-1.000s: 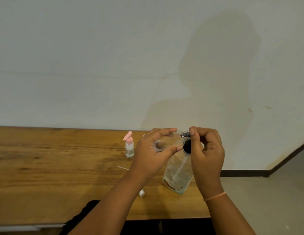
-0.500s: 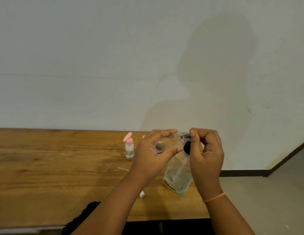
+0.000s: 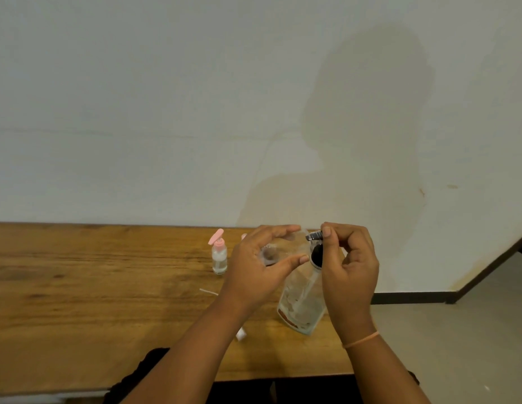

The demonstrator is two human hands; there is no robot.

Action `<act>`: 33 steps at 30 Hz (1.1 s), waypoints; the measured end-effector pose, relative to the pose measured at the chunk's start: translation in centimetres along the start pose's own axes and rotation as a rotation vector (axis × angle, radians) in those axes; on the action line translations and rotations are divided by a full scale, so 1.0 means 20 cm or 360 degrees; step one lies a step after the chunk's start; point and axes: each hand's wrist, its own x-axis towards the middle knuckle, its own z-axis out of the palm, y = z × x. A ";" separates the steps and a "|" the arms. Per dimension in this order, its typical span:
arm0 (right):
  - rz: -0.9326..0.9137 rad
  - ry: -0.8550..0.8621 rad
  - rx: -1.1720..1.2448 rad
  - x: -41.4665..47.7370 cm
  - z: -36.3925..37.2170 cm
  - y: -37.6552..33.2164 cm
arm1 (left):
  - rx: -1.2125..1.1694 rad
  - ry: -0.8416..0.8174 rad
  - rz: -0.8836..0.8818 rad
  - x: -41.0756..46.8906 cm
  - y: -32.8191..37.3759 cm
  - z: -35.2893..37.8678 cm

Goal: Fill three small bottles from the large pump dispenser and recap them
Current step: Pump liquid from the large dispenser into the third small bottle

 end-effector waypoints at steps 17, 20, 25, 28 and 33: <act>-0.0025 -0.0022 -0.0007 0.02 0.01 0.01 | 0.0069 0.0001 0.0007 0.01 0.01 -0.01; 0.0017 -0.0042 0.0000 0.02 0.02 0.00 | 0.0052 0.0009 -0.0003 0.01 0.01 -0.02; -0.0065 -0.0051 -0.0014 -0.02 0.02 0.04 | 0.0068 -0.0028 -0.0028 0.00 -0.02 -0.02; -0.0075 -0.0071 -0.0050 -0.03 0.02 0.03 | 0.0118 -0.0021 -0.0034 -0.01 -0.03 -0.03; -0.0013 -0.0003 0.0027 -0.01 0.02 -0.01 | 0.0092 -0.0001 0.0019 -0.01 0.01 -0.02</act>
